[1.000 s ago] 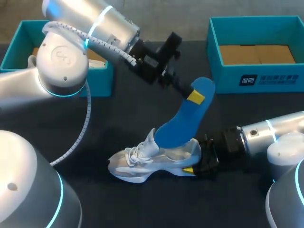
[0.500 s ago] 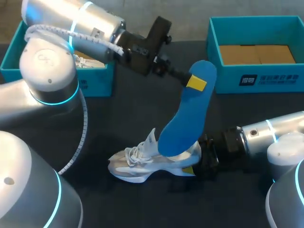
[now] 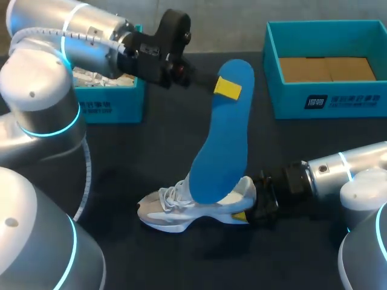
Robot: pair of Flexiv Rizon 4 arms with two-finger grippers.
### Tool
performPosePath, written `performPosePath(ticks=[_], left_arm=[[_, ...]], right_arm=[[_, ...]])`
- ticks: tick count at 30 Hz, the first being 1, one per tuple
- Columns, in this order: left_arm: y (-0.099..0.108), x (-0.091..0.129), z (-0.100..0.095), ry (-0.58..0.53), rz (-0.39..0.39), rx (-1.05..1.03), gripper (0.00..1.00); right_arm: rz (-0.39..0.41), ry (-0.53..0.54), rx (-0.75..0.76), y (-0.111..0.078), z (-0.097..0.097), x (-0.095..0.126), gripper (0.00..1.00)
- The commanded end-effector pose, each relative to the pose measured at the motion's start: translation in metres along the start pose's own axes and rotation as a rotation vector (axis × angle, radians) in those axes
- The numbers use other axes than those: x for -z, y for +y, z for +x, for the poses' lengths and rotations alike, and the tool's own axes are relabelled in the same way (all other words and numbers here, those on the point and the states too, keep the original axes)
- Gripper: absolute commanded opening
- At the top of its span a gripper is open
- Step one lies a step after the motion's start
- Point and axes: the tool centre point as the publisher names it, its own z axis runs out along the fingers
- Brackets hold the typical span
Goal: Take the shoe out of the shoebox, open the shoe tongue, remove and reinsert the insole, then place the shoe into the shoebox
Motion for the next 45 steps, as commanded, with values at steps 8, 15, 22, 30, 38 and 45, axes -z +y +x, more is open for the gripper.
performPosePath(ticks=[8, 15, 22, 30, 38, 45], left_arm=[[0.0, 0.004, 0.004, -0.006, 0.046, -0.002, 0.0], [-0.013, 0.011, 0.025, 0.008, 0.104, 0.004, 0.0], [-0.019, 0.018, 0.056, -0.021, 0.124, -0.02, 0.0], [-0.018, 0.033, 0.087, 0.019, 0.115, -0.02, 0.0], [-0.018, 0.034, 0.103, -0.018, 0.143, 0.002, 0.0], [-0.018, 0.034, 0.103, -0.018, 0.143, 0.002, 0.0]], right_arm=[[0.005, -0.001, 0.0, 0.001, 0.001, -0.001, 0.0], [0.005, -0.001, 0.0, 0.001, 0.001, -0.001, 0.0], [0.005, -0.001, 0.0, 0.001, 0.001, -0.001, 0.0], [0.005, -0.001, 0.0, 0.001, 0.001, -0.001, 0.0], [0.005, -0.001, 0.0, 0.001, 0.001, -0.001, 0.0], [0.005, -0.001, 0.0, 0.001, 0.001, -0.001, 0.0]])
